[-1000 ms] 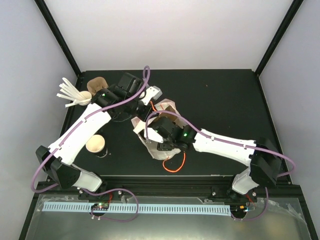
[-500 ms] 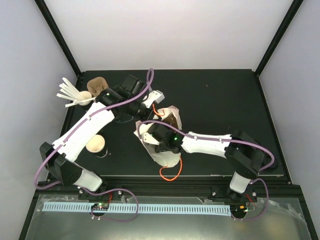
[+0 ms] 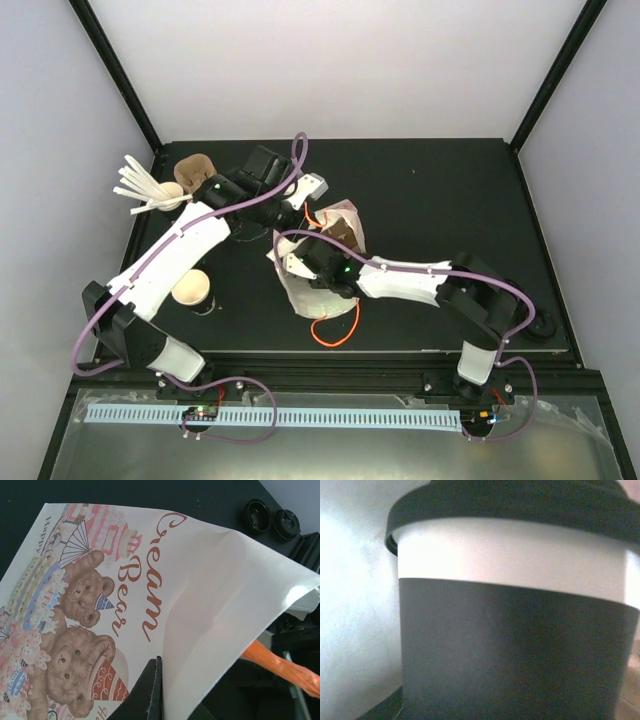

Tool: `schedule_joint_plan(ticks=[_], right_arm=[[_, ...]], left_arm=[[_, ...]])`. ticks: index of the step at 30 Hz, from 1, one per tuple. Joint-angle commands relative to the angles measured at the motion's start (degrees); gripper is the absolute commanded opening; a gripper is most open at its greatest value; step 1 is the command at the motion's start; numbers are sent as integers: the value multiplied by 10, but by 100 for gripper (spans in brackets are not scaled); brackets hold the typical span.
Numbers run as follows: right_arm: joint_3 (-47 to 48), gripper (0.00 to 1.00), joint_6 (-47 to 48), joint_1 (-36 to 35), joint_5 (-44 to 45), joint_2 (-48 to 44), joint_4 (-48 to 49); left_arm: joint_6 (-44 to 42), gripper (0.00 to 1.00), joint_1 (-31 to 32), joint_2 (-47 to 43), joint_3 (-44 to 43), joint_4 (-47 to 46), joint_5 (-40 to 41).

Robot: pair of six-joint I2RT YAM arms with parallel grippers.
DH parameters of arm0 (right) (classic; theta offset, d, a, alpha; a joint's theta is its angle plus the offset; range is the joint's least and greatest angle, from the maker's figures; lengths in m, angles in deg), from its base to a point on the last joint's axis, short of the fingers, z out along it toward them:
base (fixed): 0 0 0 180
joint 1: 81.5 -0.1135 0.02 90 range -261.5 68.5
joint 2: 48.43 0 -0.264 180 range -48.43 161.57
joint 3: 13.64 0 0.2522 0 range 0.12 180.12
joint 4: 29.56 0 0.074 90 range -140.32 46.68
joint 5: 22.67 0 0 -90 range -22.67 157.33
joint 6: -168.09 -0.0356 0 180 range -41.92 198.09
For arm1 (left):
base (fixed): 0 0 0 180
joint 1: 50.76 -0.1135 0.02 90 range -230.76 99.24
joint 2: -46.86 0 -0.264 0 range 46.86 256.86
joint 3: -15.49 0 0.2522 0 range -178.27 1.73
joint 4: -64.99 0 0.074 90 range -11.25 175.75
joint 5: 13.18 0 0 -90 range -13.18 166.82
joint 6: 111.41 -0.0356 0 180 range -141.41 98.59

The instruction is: Pack the takeout coffee

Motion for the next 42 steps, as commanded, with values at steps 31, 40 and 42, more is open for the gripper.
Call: schedule_joint_plan(ticks=[31,40,42], right_arm=[[-75,61,-253,30,-63,-483,107],[-127,61,-299,30,-98,-483,136],[-123,61,-295,30,-119,-474,131]], left_arm=[[133,37,-201,224,-307,84,27],[159,99,-199,109,-310,135,-53],[166,99,-191,79,-309,139,-87]])
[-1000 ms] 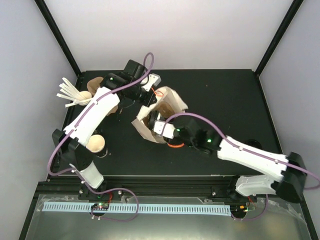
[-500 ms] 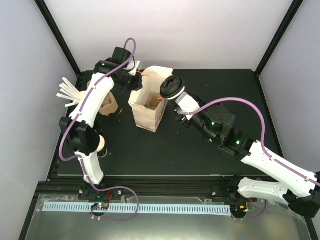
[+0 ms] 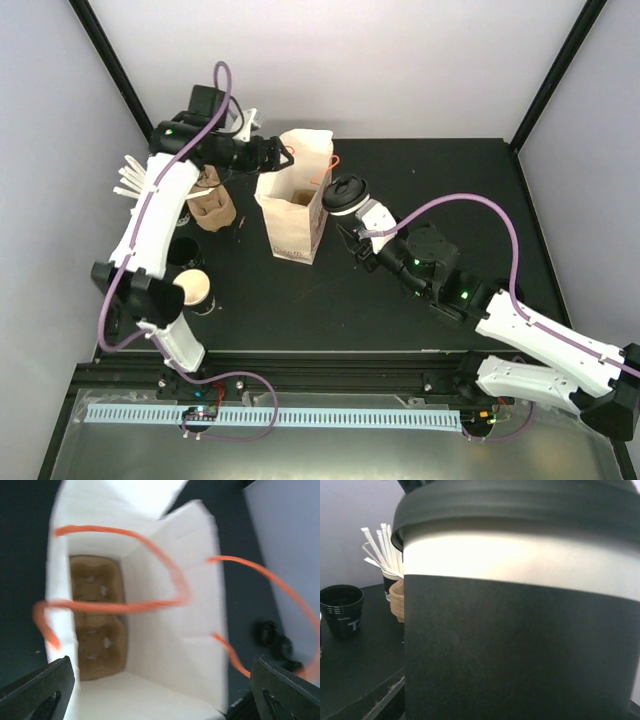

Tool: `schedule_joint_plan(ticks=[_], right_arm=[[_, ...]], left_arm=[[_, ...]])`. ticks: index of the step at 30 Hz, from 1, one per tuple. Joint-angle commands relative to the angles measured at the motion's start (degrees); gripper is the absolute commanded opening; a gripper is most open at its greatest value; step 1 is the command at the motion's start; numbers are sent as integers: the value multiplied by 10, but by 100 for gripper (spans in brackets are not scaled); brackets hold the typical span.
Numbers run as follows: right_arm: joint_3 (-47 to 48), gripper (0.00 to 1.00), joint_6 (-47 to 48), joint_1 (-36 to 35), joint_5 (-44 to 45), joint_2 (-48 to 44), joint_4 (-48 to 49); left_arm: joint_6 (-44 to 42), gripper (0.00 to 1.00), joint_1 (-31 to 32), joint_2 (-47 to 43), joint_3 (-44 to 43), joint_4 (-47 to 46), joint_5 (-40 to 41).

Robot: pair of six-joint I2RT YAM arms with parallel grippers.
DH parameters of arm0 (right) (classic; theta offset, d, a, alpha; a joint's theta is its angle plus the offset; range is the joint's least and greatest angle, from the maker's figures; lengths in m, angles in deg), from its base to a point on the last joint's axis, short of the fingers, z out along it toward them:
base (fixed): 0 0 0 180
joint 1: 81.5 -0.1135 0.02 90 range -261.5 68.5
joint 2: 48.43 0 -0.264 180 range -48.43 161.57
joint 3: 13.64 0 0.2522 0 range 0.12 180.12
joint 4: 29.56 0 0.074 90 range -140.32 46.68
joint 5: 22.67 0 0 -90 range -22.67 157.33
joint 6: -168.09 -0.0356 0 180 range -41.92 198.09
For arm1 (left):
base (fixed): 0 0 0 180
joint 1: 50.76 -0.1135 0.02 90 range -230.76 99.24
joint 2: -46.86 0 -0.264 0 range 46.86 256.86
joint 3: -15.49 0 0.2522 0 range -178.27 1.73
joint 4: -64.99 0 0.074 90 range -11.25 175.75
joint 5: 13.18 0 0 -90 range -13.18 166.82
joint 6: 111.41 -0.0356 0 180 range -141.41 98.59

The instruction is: Pack the takeout coffee

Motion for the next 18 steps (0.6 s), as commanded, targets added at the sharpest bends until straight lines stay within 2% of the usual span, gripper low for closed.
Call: schedule_joint_plan(ticks=[1,5,8,10,12,18], right_arm=[[17,61,-17,2,-46,11,30],[33,61,-1,2,-91,28,13],[44,62,17,2,-127,42,-9],[49,62,22,2,-137,48,-15],[52,62,22,2,-141,50,-15],[63,63,31,2,-169,63,-29]], left_arm=[[25,99,16,-93,-28,29,-92],[55,99,37,-142,-13,7,-188],[99,99,63,-175,33,-51,-248],[112,99,82,-191,68,-74,-252],[104,99,98,-191,80,-54,-236],[56,98,125,-152,25,46,-173]])
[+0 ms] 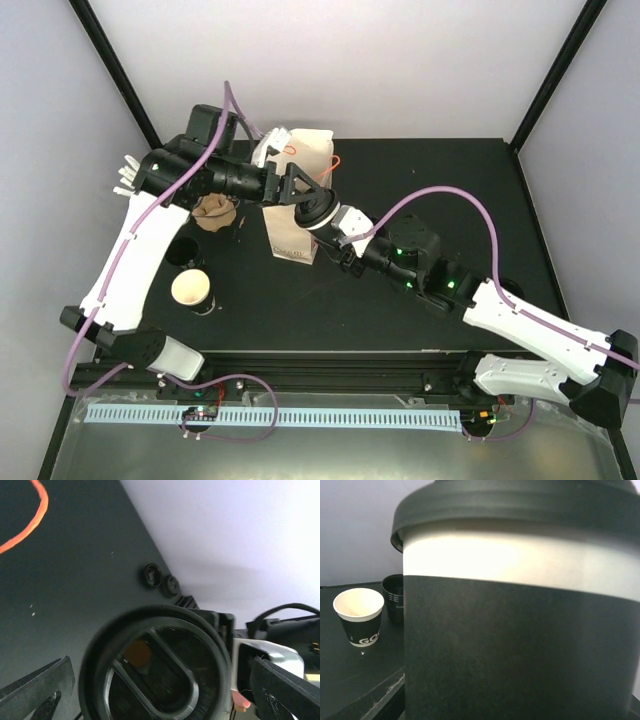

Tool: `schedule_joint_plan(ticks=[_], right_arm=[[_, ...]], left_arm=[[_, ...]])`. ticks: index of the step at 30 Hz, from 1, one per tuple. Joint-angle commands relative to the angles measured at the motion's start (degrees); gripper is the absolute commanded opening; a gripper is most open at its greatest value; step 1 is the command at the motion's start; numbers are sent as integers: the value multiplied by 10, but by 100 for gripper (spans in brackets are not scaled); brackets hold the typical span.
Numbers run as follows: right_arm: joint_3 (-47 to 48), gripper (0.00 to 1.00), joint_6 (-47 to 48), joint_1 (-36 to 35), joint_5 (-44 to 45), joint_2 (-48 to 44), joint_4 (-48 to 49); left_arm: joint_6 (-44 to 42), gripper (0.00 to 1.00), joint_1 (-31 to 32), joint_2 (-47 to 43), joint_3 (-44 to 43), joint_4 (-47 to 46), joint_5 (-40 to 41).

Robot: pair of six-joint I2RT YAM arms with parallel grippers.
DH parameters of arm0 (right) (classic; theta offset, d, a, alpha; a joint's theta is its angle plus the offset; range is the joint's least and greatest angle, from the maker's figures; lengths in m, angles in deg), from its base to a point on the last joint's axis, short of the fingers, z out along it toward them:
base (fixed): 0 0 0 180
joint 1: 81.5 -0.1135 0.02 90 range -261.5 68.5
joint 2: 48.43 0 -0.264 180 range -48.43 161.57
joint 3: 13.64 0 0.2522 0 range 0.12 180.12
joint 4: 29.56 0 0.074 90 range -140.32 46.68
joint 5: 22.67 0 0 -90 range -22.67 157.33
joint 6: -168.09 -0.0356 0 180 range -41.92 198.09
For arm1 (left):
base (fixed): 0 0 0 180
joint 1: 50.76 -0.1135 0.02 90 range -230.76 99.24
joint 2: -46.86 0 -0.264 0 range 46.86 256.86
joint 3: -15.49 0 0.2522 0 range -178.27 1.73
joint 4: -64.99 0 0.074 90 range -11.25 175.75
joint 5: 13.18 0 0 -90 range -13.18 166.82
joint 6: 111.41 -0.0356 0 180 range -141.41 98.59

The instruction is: Pack the takeout coffee

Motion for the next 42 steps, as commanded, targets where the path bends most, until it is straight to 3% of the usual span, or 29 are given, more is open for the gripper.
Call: schedule_joint_plan(ticks=[1,8,11,19,29,36,42], right_arm=[[22,63,14,2,-35,7,-8],[25,63,19,2,-45,11,-14],[26,63,17,2,-45,13,-15],[29,63,20,2,-43,22,-22],[32,63,21,2,-50,30,-33],[43,63,29,2,-50,43,-53],[65,61,31,2,-52,57,-87]], left_arm=[[-22,98,16,28,-48,69,35],[-24,77,18,44,-62,104,45],[-29,73,19,44,-62,116,44],[-34,89,19,32,-38,138,17],[-44,88,26,33,-27,163,27],[-63,85,40,49,-36,206,90],[-62,90,40,59,-52,231,138]])
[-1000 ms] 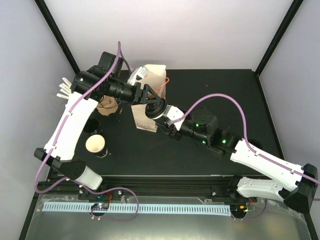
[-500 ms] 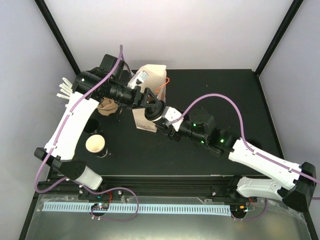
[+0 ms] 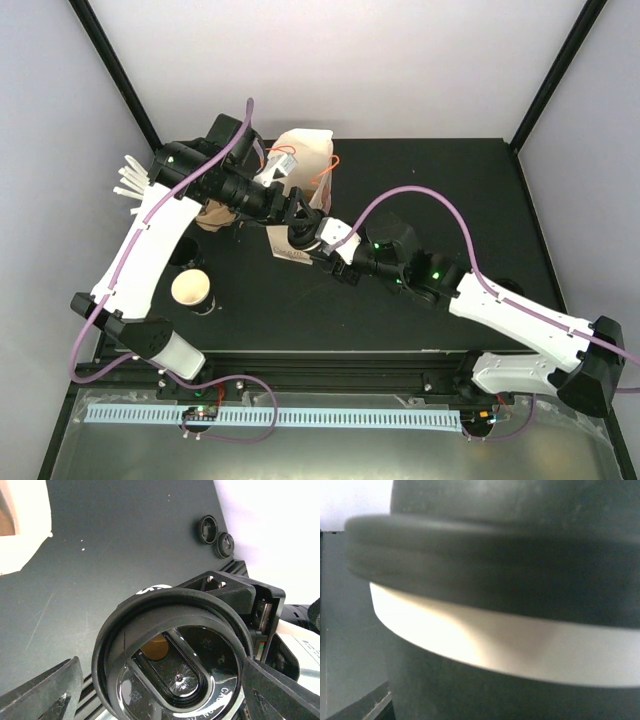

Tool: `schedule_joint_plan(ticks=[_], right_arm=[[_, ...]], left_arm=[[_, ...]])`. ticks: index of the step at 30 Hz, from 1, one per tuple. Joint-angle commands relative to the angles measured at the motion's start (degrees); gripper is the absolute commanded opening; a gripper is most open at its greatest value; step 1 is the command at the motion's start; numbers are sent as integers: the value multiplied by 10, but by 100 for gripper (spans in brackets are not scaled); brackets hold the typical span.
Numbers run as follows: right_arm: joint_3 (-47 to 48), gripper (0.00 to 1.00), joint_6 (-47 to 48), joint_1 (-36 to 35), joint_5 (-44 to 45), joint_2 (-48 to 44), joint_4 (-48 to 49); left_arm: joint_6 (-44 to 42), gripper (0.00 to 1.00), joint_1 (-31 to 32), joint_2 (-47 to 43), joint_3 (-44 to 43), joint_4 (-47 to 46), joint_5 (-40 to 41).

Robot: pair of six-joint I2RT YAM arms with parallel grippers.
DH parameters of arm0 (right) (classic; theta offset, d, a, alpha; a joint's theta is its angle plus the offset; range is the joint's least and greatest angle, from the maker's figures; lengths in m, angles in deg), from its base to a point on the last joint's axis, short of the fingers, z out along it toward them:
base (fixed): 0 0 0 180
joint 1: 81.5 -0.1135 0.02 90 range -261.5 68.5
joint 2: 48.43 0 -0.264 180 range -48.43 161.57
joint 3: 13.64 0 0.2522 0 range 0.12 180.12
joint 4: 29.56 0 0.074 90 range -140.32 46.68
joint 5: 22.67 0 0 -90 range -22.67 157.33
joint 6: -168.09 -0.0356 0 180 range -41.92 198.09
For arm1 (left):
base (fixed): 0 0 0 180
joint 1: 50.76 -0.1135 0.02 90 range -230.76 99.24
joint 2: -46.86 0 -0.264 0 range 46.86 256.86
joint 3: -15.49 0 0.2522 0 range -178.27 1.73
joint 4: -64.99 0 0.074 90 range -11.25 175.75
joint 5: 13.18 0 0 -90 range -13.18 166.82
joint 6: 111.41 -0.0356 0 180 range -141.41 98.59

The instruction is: Pack the takeout coffee

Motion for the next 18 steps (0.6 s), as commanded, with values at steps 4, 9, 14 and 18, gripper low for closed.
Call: schedule_joint_plan(ticks=[4,9,14,18], right_arm=[[38,61,3,2,5,6,-5],[50,61,-1,1,7,14,-24],[49,61,-5,1,-1,14,-19],[51,61,-2,1,-4,15,-24]], left_arm=[[-4,90,8,11,-22,51,28],[-5,89,10,15,-12,51,-17],[1,88,13,14,2,39,-44],[17,90,13,8,9,24,-58]])
